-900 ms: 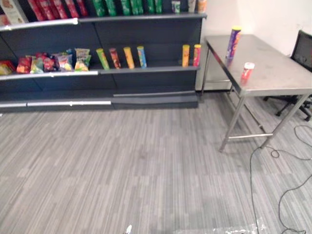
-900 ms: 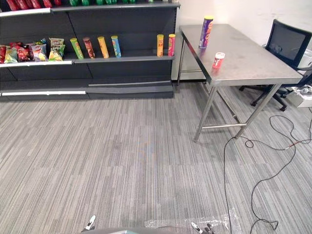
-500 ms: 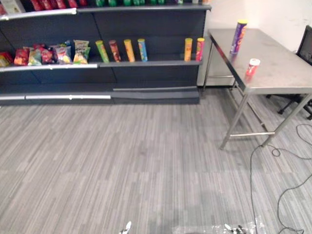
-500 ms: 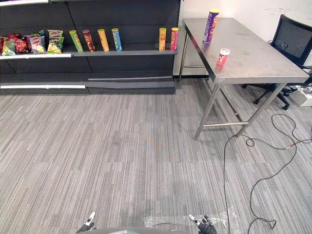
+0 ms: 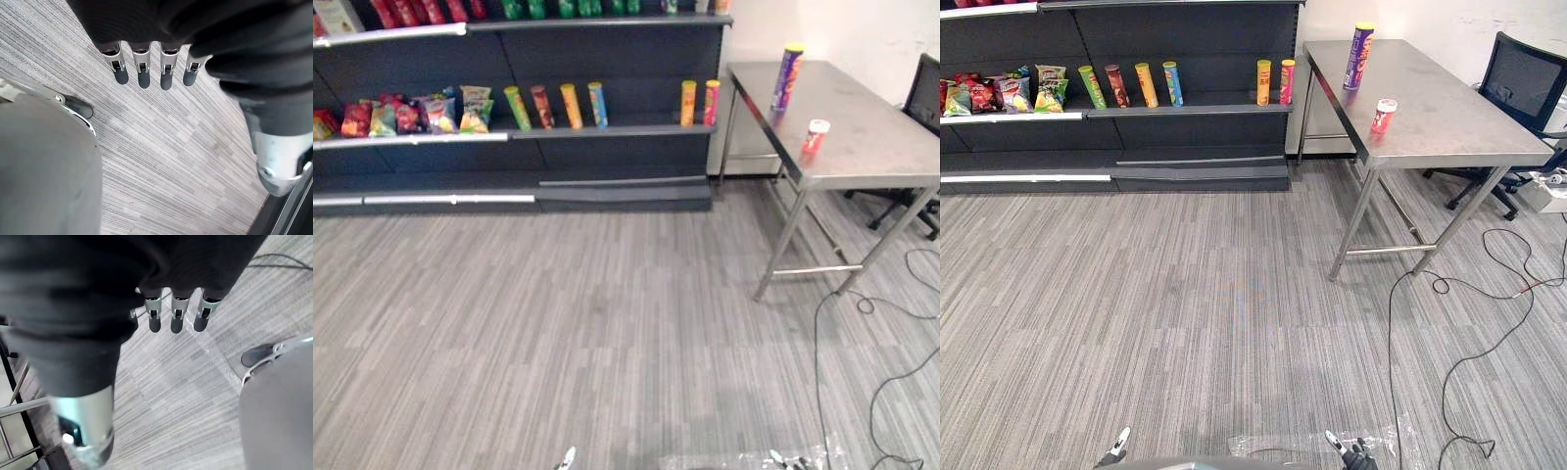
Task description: Put the gum and the chips on the shelf.
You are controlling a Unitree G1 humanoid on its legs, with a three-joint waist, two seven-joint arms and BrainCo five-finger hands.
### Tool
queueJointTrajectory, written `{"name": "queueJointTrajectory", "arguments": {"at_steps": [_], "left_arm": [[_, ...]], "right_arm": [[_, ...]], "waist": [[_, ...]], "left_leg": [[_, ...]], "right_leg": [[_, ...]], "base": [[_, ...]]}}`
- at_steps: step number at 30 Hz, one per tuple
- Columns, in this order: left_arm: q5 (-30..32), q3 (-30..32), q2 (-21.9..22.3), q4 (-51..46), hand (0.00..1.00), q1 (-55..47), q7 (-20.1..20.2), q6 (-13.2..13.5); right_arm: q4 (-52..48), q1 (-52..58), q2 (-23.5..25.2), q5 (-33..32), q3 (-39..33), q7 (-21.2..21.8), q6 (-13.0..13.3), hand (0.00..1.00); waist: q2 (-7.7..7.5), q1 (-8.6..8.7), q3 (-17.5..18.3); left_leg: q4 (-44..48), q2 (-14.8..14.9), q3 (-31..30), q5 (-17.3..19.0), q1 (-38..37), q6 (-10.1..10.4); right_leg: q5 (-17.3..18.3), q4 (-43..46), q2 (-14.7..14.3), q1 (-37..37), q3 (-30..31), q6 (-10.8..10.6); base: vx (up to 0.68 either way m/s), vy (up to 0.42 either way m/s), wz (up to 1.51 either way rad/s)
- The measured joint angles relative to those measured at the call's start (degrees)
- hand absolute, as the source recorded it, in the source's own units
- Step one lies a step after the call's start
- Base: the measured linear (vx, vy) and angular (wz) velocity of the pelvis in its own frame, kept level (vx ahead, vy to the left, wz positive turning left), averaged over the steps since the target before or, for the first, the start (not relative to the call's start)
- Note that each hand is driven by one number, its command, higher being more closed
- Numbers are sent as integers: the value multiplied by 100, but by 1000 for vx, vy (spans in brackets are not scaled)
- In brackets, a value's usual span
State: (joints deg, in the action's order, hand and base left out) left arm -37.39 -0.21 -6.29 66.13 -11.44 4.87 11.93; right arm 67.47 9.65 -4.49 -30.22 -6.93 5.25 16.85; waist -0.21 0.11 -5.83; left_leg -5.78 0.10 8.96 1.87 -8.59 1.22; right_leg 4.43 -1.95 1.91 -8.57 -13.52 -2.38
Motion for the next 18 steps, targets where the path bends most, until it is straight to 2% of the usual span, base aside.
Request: {"name": "queueJointTrajectory", "arguments": {"at_steps": [3,4,5,7,13,15,18], "left_arm": [[1,2,-1,1,0,0,-10,7],[9,2,-3,1,0,0,-13,6],[9,3,-4,0,0,0,-16,4],[9,3,-3,-2,0,0,-29,4],[38,3,-3,-3,0,-2,-180,12],[40,2,-5,-6,0,4,-243,6],[40,13,-50,-11,0,56,-437,1]], "right_arm": [[2,-18,-6,54,4,344,59,0],[1,-24,-4,101,33,481,184,0],[0,-50,2,100,76,543,286,0],[-4,-69,19,99,77,540,324,0],[-14,-68,14,76,74,500,207,0],[-17,-68,1,76,71,450,185,0],[-26,-104,3,77,59,403,110,0]], "waist": [[-17,-1,-28],[-20,-3,-29],[-21,0,-35],[-24,-2,-39],[-35,-1,-58],[-17,7,-71],[-69,21,-219]], "left_leg": [[0,0,0,7,-63,11],[0,1,1,8,-77,12],[0,0,2,8,-77,12],[0,1,1,7,-90,12],[-1,4,-1,11,-147,14],[19,10,-8,24,-90,33],[225,-5,-36,53,0,31]], "right_leg": [[1,-15,-3,-70,-3,-1],[1,-18,-4,-85,-3,-1],[1,-17,-4,-85,-3,-1],[1,-5,-4,-95,-4,-1],[12,42,3,-149,-3,1],[120,273,26,2,-9,17],[409,897,141,254,-33,50]], "base": [[0,0,0],[0,0,0],[-31,-22,1],[-42,-14,2],[-57,-14,-1],[-45,-5,3],[-6,-4,9]]}}
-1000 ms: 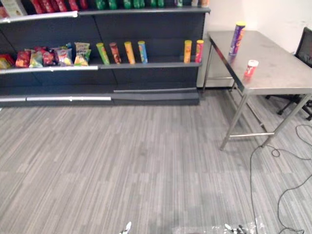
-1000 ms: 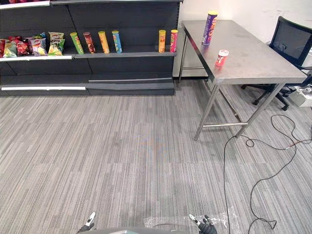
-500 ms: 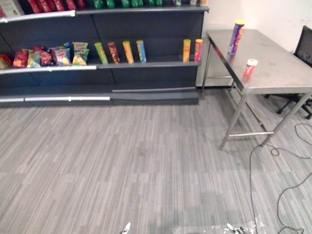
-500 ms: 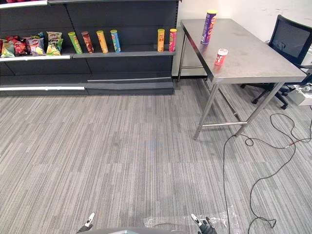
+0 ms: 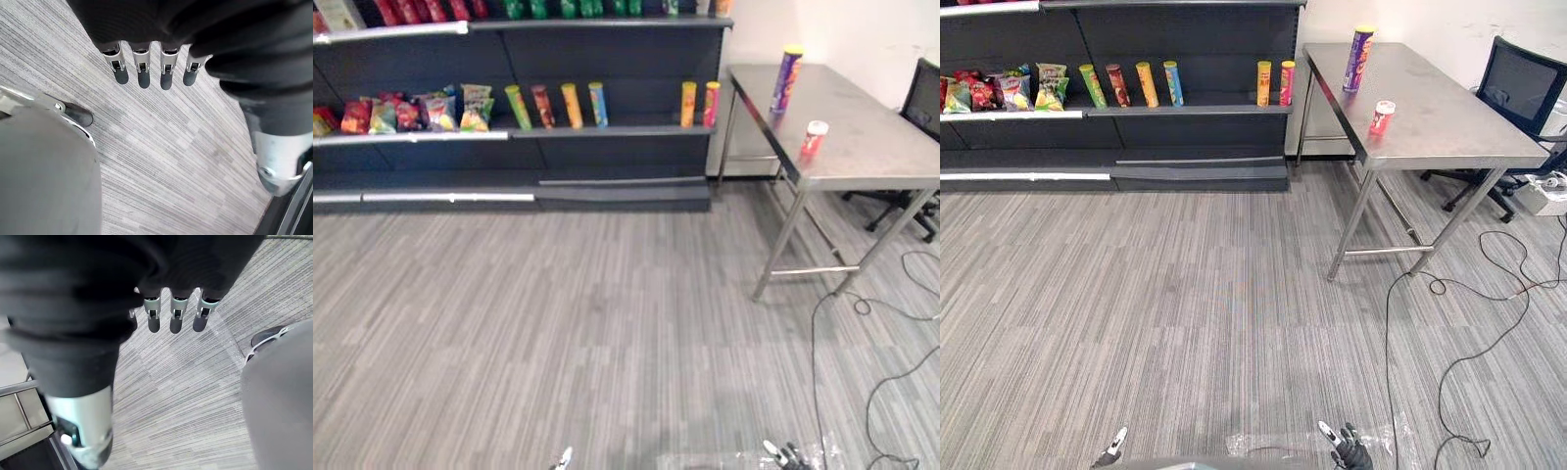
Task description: Put the gum and the chips on the shelf.
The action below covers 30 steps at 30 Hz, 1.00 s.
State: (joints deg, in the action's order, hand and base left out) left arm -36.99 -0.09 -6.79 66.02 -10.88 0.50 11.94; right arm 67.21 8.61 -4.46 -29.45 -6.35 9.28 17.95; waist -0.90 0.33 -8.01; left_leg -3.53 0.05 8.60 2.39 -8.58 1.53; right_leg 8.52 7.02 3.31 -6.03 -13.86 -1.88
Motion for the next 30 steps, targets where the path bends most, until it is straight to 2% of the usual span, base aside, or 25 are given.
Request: {"name": "queueJointTrajectory", "arguments": {"at_steps": [1,2,3,4,7,8,10,12,15,16,17,18,19,20,21,24,26,27,29,30], "left_arm": [[-2,20,-24,-1,0,13,-44,2],[-4,52,-26,-1,0,11,-47,3],[-4,87,-30,-12,0,7,-61,2],[-5,158,-23,-30,0,-1,-63,9],[-74,290,13,-119,0,-3,-8,19],[-72,291,19,-126,0,-24,-7,71],[-67,287,37,-123,0,-40,7,136],[-45,283,33,-127,0,-55,60,171],[-46,272,92,-124,0,-138,203,168],[-48,276,156,-111,0,-204,229,166],[-30,273,103,-112,0,-262,220,172],[-7,272,74,-123,0,-263,217,182],[70,272,18,-165,0,-236,211,196],[240,271,-40,-230,0,-221,204,178],[242,273,-42,-256,0,-222,202,176],[241,268,-47,-222,0,-215,222,101],[241,261,-65,-187,0,-222,238,50],[242,258,-68,-142,0,-223,251,38],[273,253,-68,-103,0,-231,253,38],[487,234,-90,-111,0,-237,275,42]], "right_arm": [[2,-4,3,2,2,-4,-40,0],[2,-1,3,5,3,-6,-54,0],[-1,-2,-5,19,2,-12,-65,0],[-1,-1,-4,42,-4,-29,-89,0],[-2,61,-24,197,-7,-82,-135,0],[-45,65,-56,201,-21,-130,-140,0],[-114,61,-67,200,-21,-169,-129,0],[-112,62,-67,200,-20,-202,-126,0],[-117,123,-113,202,-59,-186,-98,0],[-117,160,-143,210,-60,-164,-94,0],[-102,176,-103,250,-77,-162,-101,0],[-101,190,-89,267,-105,-133,-100,0],[-112,188,-34,314,-147,-84,-96,0],[-103,175,45,411,-241,-61,-93,0],[-105,165,43,442,-240,-57,-92,0],[-106,161,57,469,-286,-119,-11,0],[-107,177,118,470,-405,-191,19,0],[-119,226,148,477,-445,-247,102,0],[-163,286,153,486,-443,-260,179,0],[-166,289,149,478,-438,-268,218,0]], "waist": [[-80,20,-91],[-84,18,-114],[-47,16,-150],[-83,9,-215],[-142,-34,-377],[-74,-35,-399],[-40,12,-443],[-45,-1,-451],[52,-26,-505],[114,-25,-535],[96,-54,-531],[41,-50,-511],[-81,-31,-507],[-127,-39,-524],[-175,-59,-506],[-159,-46,-471],[-161,-48,-380],[-159,-42,-306],[-159,-45,-221],[-153,-33,-210]], "left_leg": [[346,1,-8,168,121,0],[577,13,-11,268,240,1],[1145,69,-3,524,469,23],[1817,130,29,694,772,124],[3202,216,48,708,1441,141],[3412,366,189,943,1503,90],[3450,568,171,1060,1672,111],[3184,679,115,996,1873,179],[2375,784,-235,624,2038,409],[2239,891,-253,269,2010,571],[2373,715,-123,338,1932,340],[2454,641,-94,453,1940,291],[2716,523,-70,695,2009,191],[2937,440,16,876,2072,146],[3023,413,49,975,2079,127],[3255,314,252,1292,2022,-117],[3200,212,347,1364,1942,-232],[3065,67,377,1384,1834,-274],[2841,-100,465,1437,1642,-391],[2672,-201,479,1502,1475,-503]], "right_leg": [[118,186,54,85,-23,12],[175,291,76,112,-23,19],[305,472,96,185,-24,46],[435,611,115,232,-27,65],[619,894,243,212,-15,108],[692,987,262,179,-5,92],[859,1207,359,205,22,10],[981,1360,537,218,104,-92],[1148,1421,764,141,351,-370],[1226,1421,815,15,456,-506],[1269,1314,962,-143,591,-590],[1263,1202,999,-215,659,-569],[1137,1042,1011,-313,825,-527],[1017,953,1118,-332,951,-673],[959,947,1155,-339,1014,-695],[627,1030,1315,-304,1178,-854],[398,1358,1438,-90,1319,-918],[174,1847,1560,176,1442,-916],[-222,2734,1720,674,1536,-797],[-607,3348,1823,968,1534,-540]], "base": [[-29,-13,11],[-28,-23,8],[-27,-31,7],[-20,-33,9],[-12,-19,6],[31,57,-3],[52,112,2],[146,179,1],[231,302,-27],[374,465,-33],[397,437,-25],[357,321,-5],[317,257,3],[314,276,-2],[349,332,-18],[260,228,-23],[288,227,-17],[260,183,-6],[260,204,-1],[204,184,4]]}}
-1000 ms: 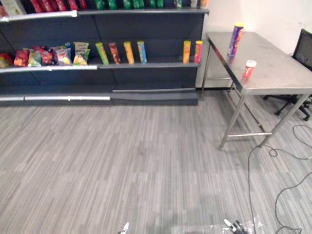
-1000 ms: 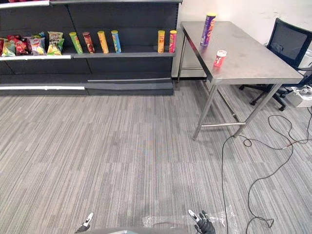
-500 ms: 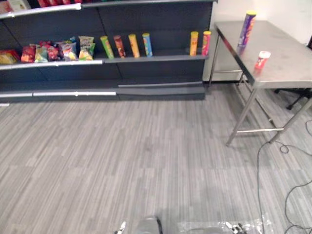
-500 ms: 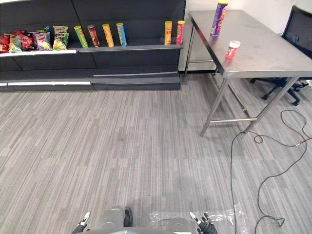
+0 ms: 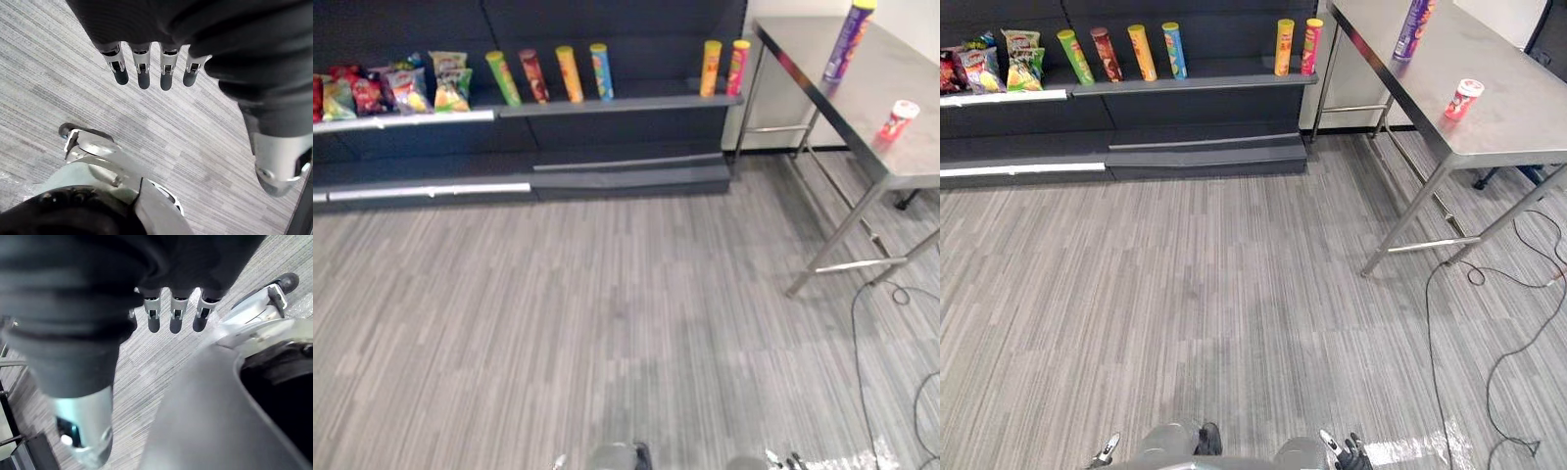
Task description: Put the gum and the chips on the shelf.
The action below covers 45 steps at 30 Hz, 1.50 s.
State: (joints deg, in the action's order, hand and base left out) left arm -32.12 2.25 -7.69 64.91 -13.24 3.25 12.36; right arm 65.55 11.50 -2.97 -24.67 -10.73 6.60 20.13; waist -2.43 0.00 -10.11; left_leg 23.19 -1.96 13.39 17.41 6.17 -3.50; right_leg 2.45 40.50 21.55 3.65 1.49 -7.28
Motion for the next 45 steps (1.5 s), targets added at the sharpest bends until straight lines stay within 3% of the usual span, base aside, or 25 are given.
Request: {"name": "queueJointTrajectory", "arguments": {"at_steps": [2,3,5,6,8,9,10,12,14,16,17,18,19,23,26,27,29,31,34,36,38,41,42,44,45], "left_arm": [[210,-74,-43,-25,0,-3,19,11],[300,-131,-51,-81,0,-34,21,14],[369,-233,-89,-153,0,-81,20,6],[369,-276,-99,-152,0,-81,20,-10],[384,-388,-95,-146,0,-78,-32,-44],[386,-408,-85,-146,0,-77,-49,-46],[434,-404,-68,-140,0,-56,-92,-40],[570,-319,-29,-138,0,-42,-193,-22],[607,-109,81,-185,0,-25,-294,24],[617,134,154,-221,0,-61,-286,25],[639,284,288,-216,0,-81,-280,-8],[639,344,341,-219,0,-74,-280,-17],[642,417,483,-289,0,-13,-268,-17],[634,720,628,-344,0,-44,-237,-31],[571,940,666,-349,0,-56,-242,43],[529,1005,706,-418,0,-46,-249,143],[520,992,727,-482,0,-46,-241,244],[475,975,725,-606,0,-71,-246,345],[345,895,715,-656,0,-112,-247,452],[361,820,677,-657,0,-111,-300,501],[367,683,621,-658,0,-108,-308,512],[366,666,587,-599,0,-218,-309,545],[350,655,558,-576,0,-252,-305,550],[371,501,270,-566,0,-224,-317,589],[388,464,214,-543,0,-179,-324,575]], "right_arm": [[-18,25,-1,-22,4,-12,47,0],[-32,47,0,-40,19,-11,99,0],[-116,102,-18,-63,165,-15,206,0],[-171,106,-52,-64,265,-13,249,0],[-195,91,-67,-121,281,-55,365,0],[-202,96,-73,-128,282,-86,396,0],[-206,103,-76,-130,287,-181,444,0],[-217,104,-49,-138,286,-272,465,0],[-240,138,-37,-180,290,-360,506,0],[-300,198,-26,-183,379,-455,488,0],[-428,267,-111,-208,406,-477,429,0],[-459,260,-163,-233,399,-485,427,0],[-498,200,-231,-237,394,-496,420,0],[-611,168,-252,-226,438,-519,338,0],[-629,177,-271,-218,446,-520,291,0],[-624,177,-278,-220,447,-522,245,0],[-608,172,-271,-220,447,-521,157,0],[-609,169,-242,-220,446,-523,121,0],[-610,102,-207,-219,432,-520,115,0],[-611,100,-172,-220,394,-509,111,0],[-605,107,-152,-223,323,-494,106,0],[-488,94,-138,-219,264,-484,103,0],[-416,68,-100,-219,243,-483,101,0],[-357,-12,137,-168,202,-475,15,0],[-316,-21,178,-160,199,-472,-3,0]], "waist": [[8,21,0],[57,24,-6],[86,32,8],[111,57,3],[203,146,0],[230,147,-3],[260,150,-20],[276,152,-30],[312,157,-55],[267,143,-42],[328,147,-18],[440,151,8],[596,149,51],[536,147,4],[559,158,31],[566,155,34],[535,140,17],[475,115,10],[432,81,5],[387,59,11],[374,-17,11],[398,-45,80],[369,-47,132],[15,-21,206],[-32,-24,221]], "left_leg": [[-207,-102,-8,25,-255,-75],[-329,-107,-15,33,-419,-118],[-698,-68,-41,-18,-810,-168],[-904,-6,-79,-56,-1019,-154],[-1197,189,-171,-87,-1310,-111],[-1273,251,-172,-94,-1387,-98],[-1427,341,-183,-114,-1555,-60],[-1638,435,-276,-126,-1765,-1],[-1766,547,-414,11,-1984,271],[-1702,604,-526,326,-2248,531],[-1663,783,-585,422,-2372,673],[-1622,883,-587,408,-2356,684],[-1396,1033,-523,225,-2308,944],[-325,1316,-471,-364,-2127,1101],[1887,1614,-700,-1248,-1180,1251],[2963,1727,-776,-1273,-578,1282],[3617,1814,-658,-1071,-90,1171],[3496,1825,-398,-778,121,1088],[2095,1721,28,-447,279,986],[753,1475,45,-487,280,955],[-729,1238,-269,-866,267,943],[-956,1140,-454,-1415,249,1051],[-876,1064,-440,-1399,256,1044],[-555,770,-295,-1035,264,818],[-457,714,-265,-962,274,823]], "right_leg": [[-613,670,160,314,-67,272],[-597,1068,194,486,-186,273],[148,1580,61,772,-707,285],[602,1492,-174,857,-1058,264],[1077,823,-742,1027,-1451,307],[1104,569,-883,1100,-1522,333],[1091,-5,-1109,1256,-1623,333],[945,-958,-1258,1465,-1710,303],[403,-2006,-1256,1537,-1663,298],[-55,-2305,-1127,1480,-1590,309],[-319,-2046,-1193,1483,-1680,479],[-176,-1941,-1268,1500,-1753,599],[-62,-1822,-1369,1500,-1829,738],[527,-1515,-1596,1186,-1852,926],[860,-1644,-1778,798,-1802,928],[938,-1756,-1852,622,-1797,969],[973,-1984,-1942,284,-1791,988],[1032,-2117,-1951,-20,-1708,943],[1146,-2204,-1795,-345,-1500,807],[1244,-2187,-1565,-458,-1381,663],[1378,-2176,-1316,-574,-1131,447],[1529,-2295,-1165,-804,-704,171],[1523,-2392,-1133,-866,-627,162],[1430,-2619,-1004,-1000,-194,153],[1353,-2652,-946,-1025,-123,46]], "base": [[165,131,6],[185,112,-3],[208,70,-7],[191,11,-1],[193,-66,11],[250,-125,13],[224,-114,14],[285,-164,28],[323,-217,41],[412,-284,39],[434,-272,34],[474,-288,18],[468,-308,-5],[417,-293,-14],[280,-194,-11],[232,-117,-4],[212,-54,-4],[198,-8,-14],[201,92,-25],[237,227,-31],[285,328,-42],[332,390,-49],[400,364,-45],[430,298,-20],[351,241,-6]]}}
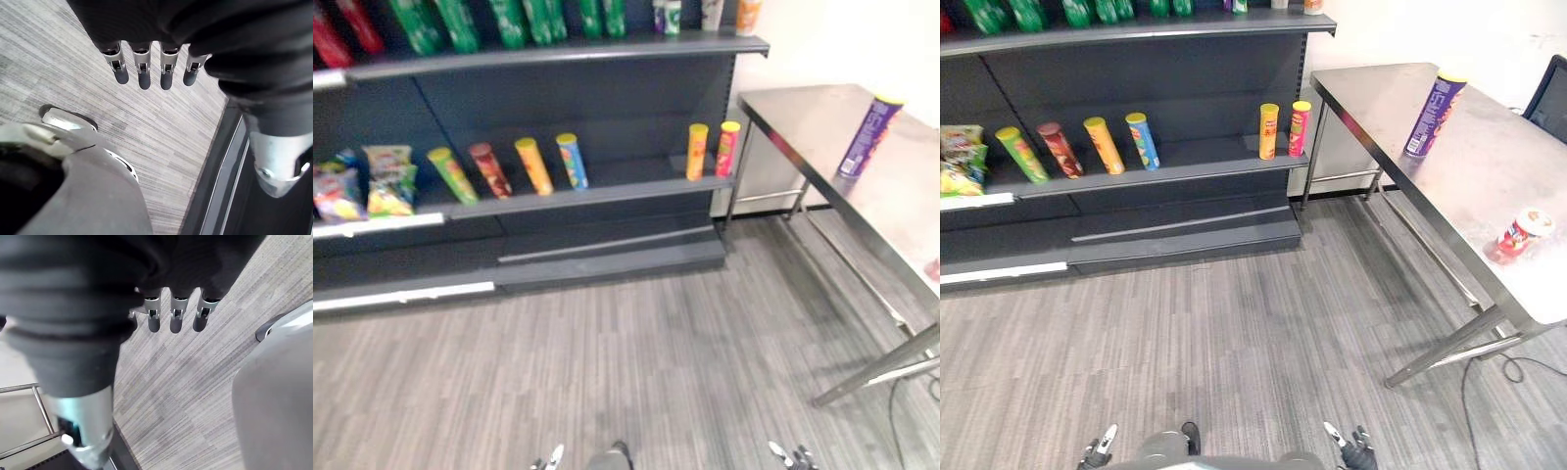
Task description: Put the gum and the chips on the shelf.
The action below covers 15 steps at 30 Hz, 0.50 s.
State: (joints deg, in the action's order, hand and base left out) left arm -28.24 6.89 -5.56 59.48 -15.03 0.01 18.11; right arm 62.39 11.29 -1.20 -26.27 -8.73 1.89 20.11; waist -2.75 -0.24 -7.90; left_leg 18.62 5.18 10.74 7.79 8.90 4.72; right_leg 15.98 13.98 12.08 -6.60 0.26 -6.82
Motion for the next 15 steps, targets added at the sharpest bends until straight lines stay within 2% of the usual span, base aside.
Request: {"name": "queueJointTrajectory", "arguments": {"at_steps": [3,6,8,10,11,12,13,14,15], "left_arm": [[246,-279,-142,229,0,158,-7,-151],[162,-526,-175,341,0,221,49,-346],[79,-565,-171,383,0,255,56,-460],[18,-602,-220,414,0,256,127,-543],[21,-621,-221,399,0,256,161,-595],[24,-633,-218,387,0,238,167,-617],[31,-644,-217,376,0,201,162,-634],[36,-646,-219,383,0,198,148,-653],[39,-652,-215,383,0,197,144,-668]], "right_arm": [[180,-185,-7,5,-161,-9,-22,0],[172,-273,-12,4,-208,-6,-20,0],[152,-274,-17,4,-205,-3,-2,0],[113,-298,-32,-36,-207,-2,69,0],[110,-273,-76,-101,-205,0,128,0],[106,-258,-92,-132,-205,5,164,0],[75,-256,-109,-135,-162,28,218,0],[21,-271,-126,-133,-67,63,258,0],[-12,-270,-137,-134,-15,72,281,0]], "waist": [[17,-10,113],[141,3,179],[161,-24,182],[77,20,124],[116,26,104],[210,17,96],[149,31,57],[203,44,77],[221,58,81]], "left_leg": [[458,-172,106,319,-19,-265],[421,-313,106,369,-71,-351],[132,-461,112,433,-321,-451],[-243,-633,116,574,-717,-565],[-401,-702,125,675,-1001,-575],[-479,-706,149,701,-1151,-615],[-592,-684,243,729,-1386,-684],[-750,-651,300,713,-1619,-661],[-823,-613,331,703,-1711,-647]], "right_leg": [[-333,13,206,-63,180,-90],[-663,128,304,12,215,-156],[-728,866,405,355,333,-159],[-1124,2459,580,1078,305,137],[-1651,3153,727,1350,165,358],[-1671,3480,777,1466,114,345],[-1405,3958,809,1673,-146,422],[-1015,4079,791,1821,-558,408],[-829,4004,747,1873,-810,388]], "base": [[356,274,-14],[183,167,-10],[166,144,-14],[140,130,-1],[125,133,-5],[138,129,-19],[153,106,-28],[162,92,-28],[200,48,-26]]}}
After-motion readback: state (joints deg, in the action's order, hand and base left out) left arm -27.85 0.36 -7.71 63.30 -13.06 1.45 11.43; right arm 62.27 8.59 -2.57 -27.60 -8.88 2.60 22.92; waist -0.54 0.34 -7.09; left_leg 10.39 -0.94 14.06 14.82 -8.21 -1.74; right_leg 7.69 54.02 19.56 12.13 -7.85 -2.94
